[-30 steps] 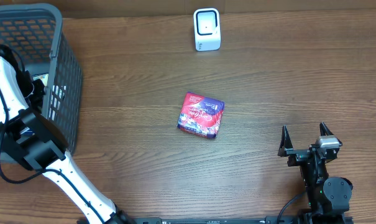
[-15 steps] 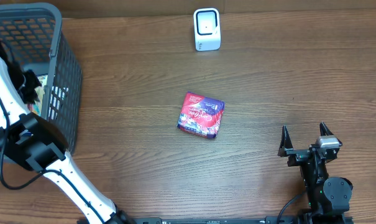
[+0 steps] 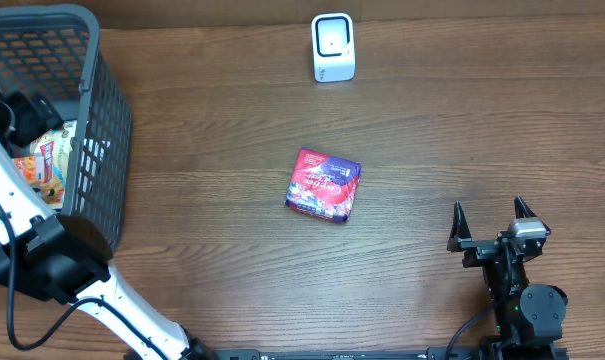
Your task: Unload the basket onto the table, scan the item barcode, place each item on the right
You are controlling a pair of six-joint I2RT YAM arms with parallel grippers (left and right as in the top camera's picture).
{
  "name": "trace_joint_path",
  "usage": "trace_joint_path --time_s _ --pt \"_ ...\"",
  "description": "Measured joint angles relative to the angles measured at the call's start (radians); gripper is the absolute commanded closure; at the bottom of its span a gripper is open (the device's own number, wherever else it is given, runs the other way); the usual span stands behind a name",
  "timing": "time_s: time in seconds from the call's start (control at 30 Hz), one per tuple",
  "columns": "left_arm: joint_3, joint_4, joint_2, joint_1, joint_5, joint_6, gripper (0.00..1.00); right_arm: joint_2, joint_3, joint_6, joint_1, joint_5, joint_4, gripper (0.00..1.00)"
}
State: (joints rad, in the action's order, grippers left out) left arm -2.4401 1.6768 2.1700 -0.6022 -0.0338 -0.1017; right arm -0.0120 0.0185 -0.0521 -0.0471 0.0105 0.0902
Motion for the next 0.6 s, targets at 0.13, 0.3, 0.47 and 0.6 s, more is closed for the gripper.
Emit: trace_joint_path --time_s 0.13,0.3,0.47,0.6 --pt "0.136 -0.012 0.014 0.0 -0.004 -0.001 0.0 0.0 0.0 0.0 0.0 0.0 0.0 0.0" --pt "0.293 -0.084 0.02 0.0 -0.018 0.0 0.06 0.0 0.0 0.0 0.0 0.0 0.0 0.0" --pt "0.443 -0.182 0.02 0.0 -0.033 0.0 0.11 0.0 0.0 0.0 0.0 0.0 0.0 0.0" --pt "0.556 -0.263 0.021 0.0 -0.078 0.0 0.11 0.0 0.0 0.0 0.0 0.0 0.0 0.0"
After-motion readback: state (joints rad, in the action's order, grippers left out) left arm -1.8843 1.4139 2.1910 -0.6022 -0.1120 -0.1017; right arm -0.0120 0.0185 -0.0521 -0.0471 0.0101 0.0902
